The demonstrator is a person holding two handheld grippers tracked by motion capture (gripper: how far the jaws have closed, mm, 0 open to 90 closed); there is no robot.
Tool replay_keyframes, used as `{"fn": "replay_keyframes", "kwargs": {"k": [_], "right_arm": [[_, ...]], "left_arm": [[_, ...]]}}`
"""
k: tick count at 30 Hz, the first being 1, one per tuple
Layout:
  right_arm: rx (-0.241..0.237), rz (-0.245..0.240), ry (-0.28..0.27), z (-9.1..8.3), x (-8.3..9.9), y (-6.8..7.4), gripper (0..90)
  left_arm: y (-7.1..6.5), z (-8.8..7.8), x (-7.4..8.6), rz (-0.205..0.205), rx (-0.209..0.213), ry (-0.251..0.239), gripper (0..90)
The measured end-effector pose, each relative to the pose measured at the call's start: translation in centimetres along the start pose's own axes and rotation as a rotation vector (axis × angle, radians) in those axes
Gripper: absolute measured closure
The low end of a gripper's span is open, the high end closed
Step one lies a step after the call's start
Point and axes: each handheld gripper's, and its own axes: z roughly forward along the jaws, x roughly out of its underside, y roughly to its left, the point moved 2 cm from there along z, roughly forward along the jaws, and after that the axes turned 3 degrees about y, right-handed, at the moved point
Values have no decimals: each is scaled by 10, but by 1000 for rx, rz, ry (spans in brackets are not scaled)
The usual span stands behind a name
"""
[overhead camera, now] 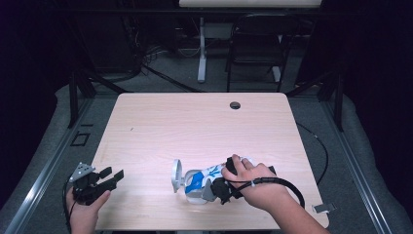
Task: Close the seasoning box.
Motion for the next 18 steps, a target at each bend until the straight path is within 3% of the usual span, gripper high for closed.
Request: {"fn": "replay_keyframes", "kwargs": {"k": [18], "right_arm": [[4,-6,4,0,0,-1,465]], "left_arm": [[1,-1,0,-1,-1,3,457]]}}
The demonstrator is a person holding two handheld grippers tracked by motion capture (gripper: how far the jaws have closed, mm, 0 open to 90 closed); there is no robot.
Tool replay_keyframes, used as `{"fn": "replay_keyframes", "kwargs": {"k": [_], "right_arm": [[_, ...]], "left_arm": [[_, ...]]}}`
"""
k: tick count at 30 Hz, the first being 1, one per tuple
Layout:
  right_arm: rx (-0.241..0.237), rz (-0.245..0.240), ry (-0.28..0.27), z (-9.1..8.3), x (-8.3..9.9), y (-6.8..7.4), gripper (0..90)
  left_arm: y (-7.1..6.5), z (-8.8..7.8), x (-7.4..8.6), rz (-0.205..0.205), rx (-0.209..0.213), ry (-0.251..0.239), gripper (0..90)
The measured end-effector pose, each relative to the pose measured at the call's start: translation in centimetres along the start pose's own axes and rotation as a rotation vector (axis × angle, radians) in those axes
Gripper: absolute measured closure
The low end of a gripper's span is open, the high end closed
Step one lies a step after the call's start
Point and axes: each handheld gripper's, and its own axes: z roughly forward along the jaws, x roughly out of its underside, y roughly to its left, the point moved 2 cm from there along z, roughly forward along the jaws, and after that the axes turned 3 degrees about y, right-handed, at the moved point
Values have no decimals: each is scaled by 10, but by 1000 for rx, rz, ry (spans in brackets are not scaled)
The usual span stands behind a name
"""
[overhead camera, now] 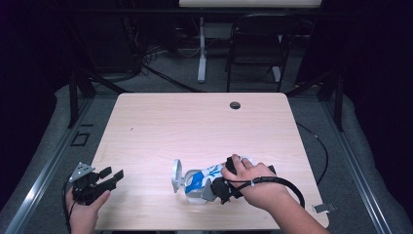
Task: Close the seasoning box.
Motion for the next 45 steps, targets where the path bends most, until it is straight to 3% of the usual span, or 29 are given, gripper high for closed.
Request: {"fn": "replay_keyframes", "kwargs": {"k": [14,45], "right_arm": [[11,-18,24,-2,1,-1,467],[11,-17,20,-2,1,0,475]], "left_arm": [[0,0,0,-1,-1,1,457],[1,0,1,-4,-4,-4,457]]}}
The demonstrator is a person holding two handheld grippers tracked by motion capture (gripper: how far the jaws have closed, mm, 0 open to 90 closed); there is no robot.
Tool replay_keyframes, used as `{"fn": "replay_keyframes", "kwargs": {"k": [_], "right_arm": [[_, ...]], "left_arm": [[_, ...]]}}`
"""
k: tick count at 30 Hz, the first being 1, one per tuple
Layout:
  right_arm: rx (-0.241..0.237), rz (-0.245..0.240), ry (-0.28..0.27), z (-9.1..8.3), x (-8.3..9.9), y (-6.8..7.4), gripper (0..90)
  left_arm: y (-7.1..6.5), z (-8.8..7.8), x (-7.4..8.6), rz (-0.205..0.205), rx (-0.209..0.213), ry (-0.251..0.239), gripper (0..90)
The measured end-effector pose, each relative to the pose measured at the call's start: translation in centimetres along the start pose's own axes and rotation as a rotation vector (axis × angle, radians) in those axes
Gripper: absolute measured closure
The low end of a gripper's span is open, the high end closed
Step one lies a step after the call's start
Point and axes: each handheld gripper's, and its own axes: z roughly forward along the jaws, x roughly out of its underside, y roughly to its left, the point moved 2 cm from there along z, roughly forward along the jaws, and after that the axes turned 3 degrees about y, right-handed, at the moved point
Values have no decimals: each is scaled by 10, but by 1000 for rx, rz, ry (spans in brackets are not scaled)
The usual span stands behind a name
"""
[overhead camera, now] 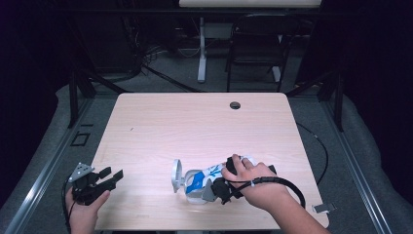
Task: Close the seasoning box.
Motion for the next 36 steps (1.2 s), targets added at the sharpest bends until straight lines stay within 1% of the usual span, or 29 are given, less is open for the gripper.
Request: {"fn": "replay_keyframes", "kwargs": {"k": [7,9,12,16,23,24,26,27,32,33,34,36], "right_arm": [[8,-3,0,-1,0,0,478],[9,-12,9,-1,0,-1,480],[10,-1,-2,-1,0,0,482],[4,-1,-2,0,0,0,483],[8,-2,-2,-1,0,0,484],[15,-11,10,-2,0,-1,485],[15,-13,11,-2,0,-1,485],[9,-6,1,-1,0,0,485],[14,-11,8,-3,0,-2,491],[18,-22,20,-3,0,-3,492],[8,-16,12,-3,0,-2,493],[8,-16,11,-2,0,-2,494]], "left_arm": [[0,0,0,-1,0,-1,457],[0,0,0,-1,1,-2,457],[0,0,0,1,0,1,457],[0,0,0,0,1,-1,457],[0,0,0,-1,-1,0,457],[0,0,0,0,0,0,457],[0,0,0,0,0,0,457],[0,0,0,0,-1,1,457],[1,0,0,0,-1,1,457],[1,0,0,-1,-1,0,457],[1,0,0,-1,-1,0,457],[1,0,0,0,-1,4,457]]}}
